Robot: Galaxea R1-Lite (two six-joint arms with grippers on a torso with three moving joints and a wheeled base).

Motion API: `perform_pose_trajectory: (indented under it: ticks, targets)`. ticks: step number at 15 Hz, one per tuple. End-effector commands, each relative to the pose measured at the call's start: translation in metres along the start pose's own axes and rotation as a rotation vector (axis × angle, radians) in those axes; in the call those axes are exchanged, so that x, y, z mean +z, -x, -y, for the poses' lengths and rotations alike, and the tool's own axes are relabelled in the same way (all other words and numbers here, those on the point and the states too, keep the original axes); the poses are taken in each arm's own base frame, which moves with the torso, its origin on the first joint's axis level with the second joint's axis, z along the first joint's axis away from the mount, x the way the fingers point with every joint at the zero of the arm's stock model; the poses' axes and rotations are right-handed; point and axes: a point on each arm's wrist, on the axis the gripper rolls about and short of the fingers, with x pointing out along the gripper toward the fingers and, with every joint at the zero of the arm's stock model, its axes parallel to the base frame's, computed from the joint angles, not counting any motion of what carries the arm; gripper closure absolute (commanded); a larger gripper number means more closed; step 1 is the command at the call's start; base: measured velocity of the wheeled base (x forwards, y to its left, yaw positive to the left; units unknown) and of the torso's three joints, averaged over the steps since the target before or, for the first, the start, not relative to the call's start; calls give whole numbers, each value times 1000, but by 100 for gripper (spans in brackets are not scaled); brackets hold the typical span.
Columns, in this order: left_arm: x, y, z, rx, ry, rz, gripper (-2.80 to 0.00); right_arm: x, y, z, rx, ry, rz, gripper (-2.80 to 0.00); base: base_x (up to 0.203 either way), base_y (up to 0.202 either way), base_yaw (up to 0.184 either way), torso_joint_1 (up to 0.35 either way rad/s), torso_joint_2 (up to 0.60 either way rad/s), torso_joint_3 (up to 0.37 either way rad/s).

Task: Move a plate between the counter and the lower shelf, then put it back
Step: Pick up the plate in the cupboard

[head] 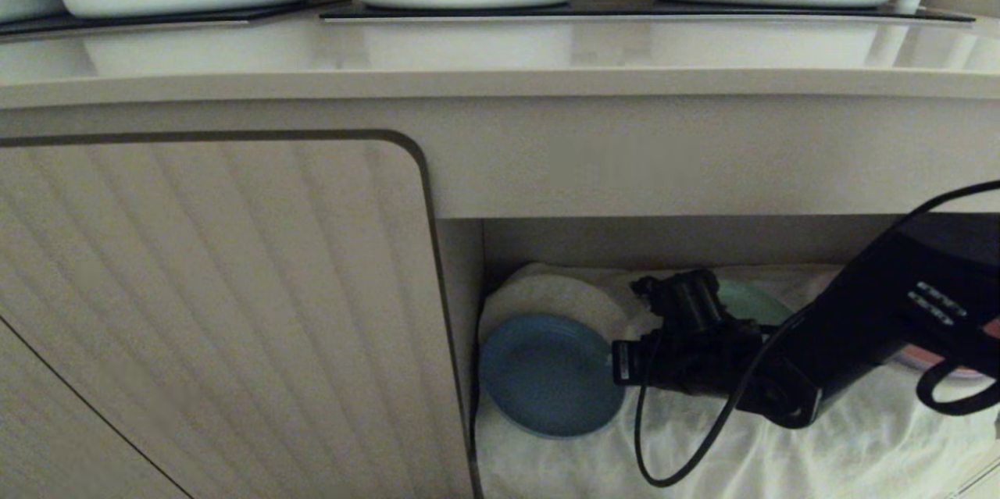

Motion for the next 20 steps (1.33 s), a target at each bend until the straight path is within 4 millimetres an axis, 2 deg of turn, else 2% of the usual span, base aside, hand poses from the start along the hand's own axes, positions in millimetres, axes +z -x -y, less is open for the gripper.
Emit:
perform_pose_trajectory:
  ticks: [1,6,20]
  targets:
    - [0,0,0,1,0,0,0,1,2,-1,3,-1,6,0,0,0,0,0,0,0]
    - [0,0,0,1,1,0,0,-5,11,2,-9,-3,-6,0,0,0,0,0,0,0]
    - [0,0,0,1,1,0,0,-2,40,6,-89,-56,56,0,0,0,0,0,0,0]
